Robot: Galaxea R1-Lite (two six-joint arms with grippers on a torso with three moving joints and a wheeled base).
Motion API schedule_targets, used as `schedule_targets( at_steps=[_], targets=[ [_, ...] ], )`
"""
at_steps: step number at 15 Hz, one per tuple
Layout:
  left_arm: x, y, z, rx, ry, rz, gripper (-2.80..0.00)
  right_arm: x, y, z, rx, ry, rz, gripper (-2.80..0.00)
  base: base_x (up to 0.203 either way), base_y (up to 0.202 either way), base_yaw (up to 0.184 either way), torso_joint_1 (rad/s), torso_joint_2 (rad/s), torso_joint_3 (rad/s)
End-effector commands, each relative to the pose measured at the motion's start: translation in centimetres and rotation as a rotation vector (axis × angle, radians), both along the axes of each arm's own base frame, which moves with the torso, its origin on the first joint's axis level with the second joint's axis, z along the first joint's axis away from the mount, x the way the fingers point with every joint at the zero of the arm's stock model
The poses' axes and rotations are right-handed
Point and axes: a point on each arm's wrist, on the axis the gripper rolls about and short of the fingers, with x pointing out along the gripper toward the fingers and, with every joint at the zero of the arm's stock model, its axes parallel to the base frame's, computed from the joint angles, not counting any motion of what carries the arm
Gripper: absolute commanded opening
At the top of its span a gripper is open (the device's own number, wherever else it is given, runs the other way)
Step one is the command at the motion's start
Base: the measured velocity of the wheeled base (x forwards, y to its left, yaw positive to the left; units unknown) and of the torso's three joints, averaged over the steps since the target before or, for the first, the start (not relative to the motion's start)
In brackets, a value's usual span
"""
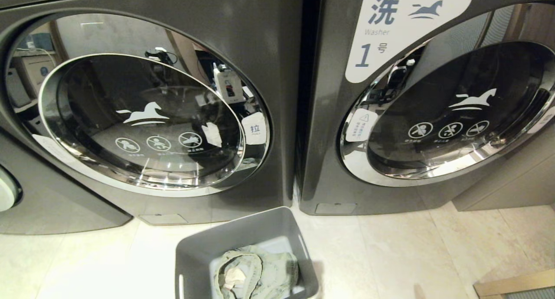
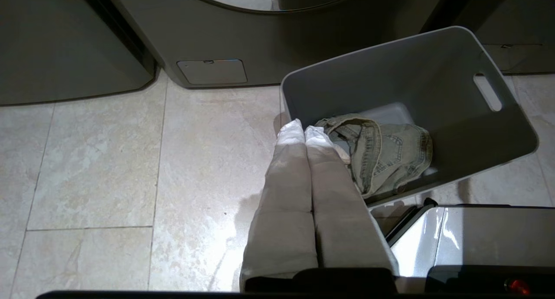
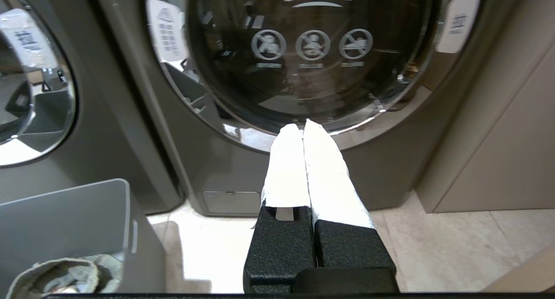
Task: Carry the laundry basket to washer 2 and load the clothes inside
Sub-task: Open the lid of the washing machine
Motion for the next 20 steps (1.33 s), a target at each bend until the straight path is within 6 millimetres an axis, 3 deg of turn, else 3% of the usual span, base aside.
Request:
schedule_targets(
  at_steps=[1,11,20],
  targets=[
    [0.02,0.0,0.0,0.0,0.004,0.0,-2.8,0.42,0.0,-1.07,0.001,0.039,0.001,-2.8,0.0,-0.193,-0.001,0.001,0.0,0.002],
    [0.05,0.01,0.01,-0.015,0.008,0.007,-2.8,0.42,0.0,-1.07,0.001,0.039,0.001,-2.8,0.0,-0.191,0.001,0.003,0.0,0.003],
    [0.41,0.01,0.16,-0.026,0.054,0.007,-2.8,0.42,0.0,-1.07,0.001,0.039,0.001,-2.8,0.0,-0.009,0.0,0.001,0.0,0.0]
  ],
)
